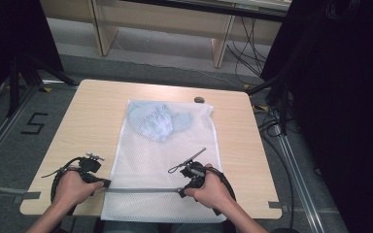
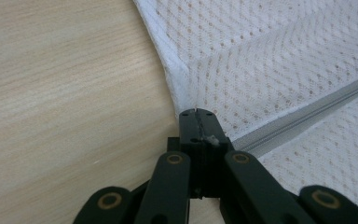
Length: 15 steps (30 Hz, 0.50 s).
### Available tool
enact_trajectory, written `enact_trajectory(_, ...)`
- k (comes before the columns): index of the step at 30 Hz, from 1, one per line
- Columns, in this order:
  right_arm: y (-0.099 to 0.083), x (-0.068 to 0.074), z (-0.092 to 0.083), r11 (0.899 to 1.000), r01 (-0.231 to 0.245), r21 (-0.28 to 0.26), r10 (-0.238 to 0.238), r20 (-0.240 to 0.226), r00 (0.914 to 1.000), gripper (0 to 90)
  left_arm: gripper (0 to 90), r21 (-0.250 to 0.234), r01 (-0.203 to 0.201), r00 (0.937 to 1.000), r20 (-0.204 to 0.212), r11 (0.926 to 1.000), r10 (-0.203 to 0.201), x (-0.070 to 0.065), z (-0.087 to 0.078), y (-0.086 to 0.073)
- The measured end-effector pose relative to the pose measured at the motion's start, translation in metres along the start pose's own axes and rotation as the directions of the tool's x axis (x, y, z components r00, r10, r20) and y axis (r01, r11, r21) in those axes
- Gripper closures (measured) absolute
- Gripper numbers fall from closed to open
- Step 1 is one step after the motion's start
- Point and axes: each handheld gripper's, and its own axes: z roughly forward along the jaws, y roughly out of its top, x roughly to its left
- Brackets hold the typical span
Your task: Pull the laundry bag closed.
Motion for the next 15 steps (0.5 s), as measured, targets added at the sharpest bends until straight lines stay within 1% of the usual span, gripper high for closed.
enact_trajectory(2,-0.0016,-0.0013,0.0002,1.0,0.011,-0.005,-0.011,-0.002,0.9999,87.0,89.9,0.0,0.0,1.0,0.0,1.0,0.0,0.0,0.0,0.0)
enact_trajectory(4,-0.002,-0.001,0.0002,1.0,0.009,-0.005,-0.009,-0.004,1.0,87.1,89.9,0.0,0.0,1.0,0.0,1.0,0.0,0.0,0.0,0.0)
enact_trajectory(5,-0.002,-0.0012,-0.0003,1.0,0.014,-0.007,-0.014,0.002,0.9999,87.0,89.9,0.001,-0.001,1.0,0.0,1.0,0.001,0.0,0.0,0.0)
enact_trajectory(6,-0.002,-0.0026,-0.0012,1.0,0.025,-0.003,-0.025,-0.003,0.9997,87.1,89.9,0.003,0.0,1.0,0.0,1.0,0.0,0.0,-0.0002,0.0001)
enact_trajectory(7,-0.002,-0.0026,-0.0012,1.0,0.025,-0.003,-0.025,-0.003,0.9997,87.1,89.9,0.003,0.0,1.0,0.0,1.0,0.0,0.0,-0.0002,0.0001)
enact_trajectory(8,-0.0026,-0.0026,-0.0021,1.0,0.005,-0.001,-0.005,-0.004,1.0,87.0,89.9,0.003,0.0,1.0,0.0,1.0,0.0,0.0,-0.0002,0.0001)
enact_trajectory(11,-0.0029,-0.0032,-0.0029,1.0,-0.001,0.004,0.001,-0.005,1.0,87.1,90.0,0.001,-0.001,1.0,0.0,1.0,0.001,0.0001,-0.0001,0.0)
enact_trajectory(12,-0.0034,-0.0032,-0.0033,1.0,-0.011,0.0,0.011,-0.002,0.9999,87.1,89.9,0.005,-0.001,1.0,-0.001,1.0,0.001,0.0001,-0.0002,0.0001)
enact_trajectory(13,-0.0037,-0.0032,-0.0032,1.0,-0.01,-0.001,0.01,0.003,0.9999,87.1,89.9,0.003,0.0,1.0,0.004,1.0,0.0,0.0003,0.0,0.0001)
enact_trajectory(14,-0.0043,-0.0038,-0.0026,1.0,-0.008,-0.007,0.008,0.0,1.0,87.1,89.9,-0.001,-0.001,1.0,0.0,1.0,0.001,-0.0001,0.0001,-0.0001)
enact_trajectory(15,-0.0045,-0.0048,-0.0025,1.0,0.001,-0.011,-0.001,-0.001,1.0,87.0,90.0,0.001,0.0,1.0,0.0,1.0,0.0,-0.0002,0.0,0.0)
